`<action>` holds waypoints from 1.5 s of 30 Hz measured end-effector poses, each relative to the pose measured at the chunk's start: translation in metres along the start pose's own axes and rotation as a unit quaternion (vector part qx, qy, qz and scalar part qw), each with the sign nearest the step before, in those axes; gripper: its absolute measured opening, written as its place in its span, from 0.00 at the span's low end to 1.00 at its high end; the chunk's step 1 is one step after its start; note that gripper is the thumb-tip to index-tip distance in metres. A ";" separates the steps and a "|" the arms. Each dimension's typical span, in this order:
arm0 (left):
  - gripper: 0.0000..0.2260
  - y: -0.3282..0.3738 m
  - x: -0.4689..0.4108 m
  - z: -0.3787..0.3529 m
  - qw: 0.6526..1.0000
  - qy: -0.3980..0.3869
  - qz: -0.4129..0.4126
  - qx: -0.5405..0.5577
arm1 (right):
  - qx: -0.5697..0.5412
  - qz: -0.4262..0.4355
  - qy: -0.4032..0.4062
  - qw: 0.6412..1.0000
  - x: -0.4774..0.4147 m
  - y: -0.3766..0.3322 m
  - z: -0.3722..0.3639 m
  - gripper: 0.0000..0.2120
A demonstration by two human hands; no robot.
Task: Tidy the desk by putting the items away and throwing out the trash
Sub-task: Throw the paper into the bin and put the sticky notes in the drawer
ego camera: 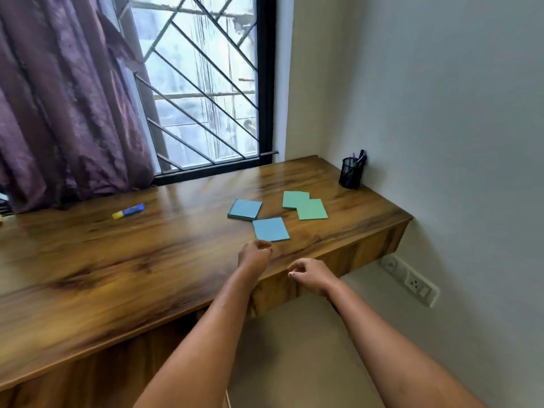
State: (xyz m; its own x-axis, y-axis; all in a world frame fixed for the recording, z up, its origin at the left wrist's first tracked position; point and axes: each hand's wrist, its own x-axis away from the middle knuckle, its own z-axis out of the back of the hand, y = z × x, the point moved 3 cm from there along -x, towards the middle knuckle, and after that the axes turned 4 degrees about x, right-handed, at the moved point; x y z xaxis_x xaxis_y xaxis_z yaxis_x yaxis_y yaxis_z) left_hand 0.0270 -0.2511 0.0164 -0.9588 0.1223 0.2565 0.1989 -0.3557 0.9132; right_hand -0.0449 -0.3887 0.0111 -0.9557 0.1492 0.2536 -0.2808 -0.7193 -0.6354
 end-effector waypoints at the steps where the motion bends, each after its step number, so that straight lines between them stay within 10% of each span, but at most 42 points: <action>1: 0.06 0.004 -0.008 -0.007 1.000 -0.006 0.011 0.023 | -0.005 -0.003 0.012 1.000 -0.009 0.005 0.009 0.14; 25: 0.33 0.047 -0.190 -0.176 0.993 0.036 0.107 -0.046 | -0.107 -0.049 0.028 0.993 -0.271 0.118 0.122 0.33; 29: 0.30 0.051 -0.189 -0.181 0.986 0.080 0.136 0.062 | -0.191 -0.101 0.026 0.976 -0.278 0.124 0.122 0.36; 36: 0.15 0.062 -0.186 -0.177 0.969 0.127 0.130 0.167 | -0.362 -0.127 -0.046 0.922 -0.275 0.117 0.127 0.13; 45: 0.08 0.077 -0.206 -0.156 0.935 0.187 0.089 0.288 | -0.292 -0.023 -0.052 0.955 -0.297 0.073 0.148 0.16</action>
State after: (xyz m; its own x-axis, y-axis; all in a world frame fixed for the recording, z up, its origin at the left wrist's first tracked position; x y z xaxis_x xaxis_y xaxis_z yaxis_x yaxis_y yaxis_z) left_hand 0.2082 -0.4483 -0.0150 -0.8823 -0.2624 0.3908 0.3356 0.2315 0.9131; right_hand 0.2310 -0.5863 -0.0028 -0.9358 0.0816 0.3429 -0.3524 -0.2090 -0.9122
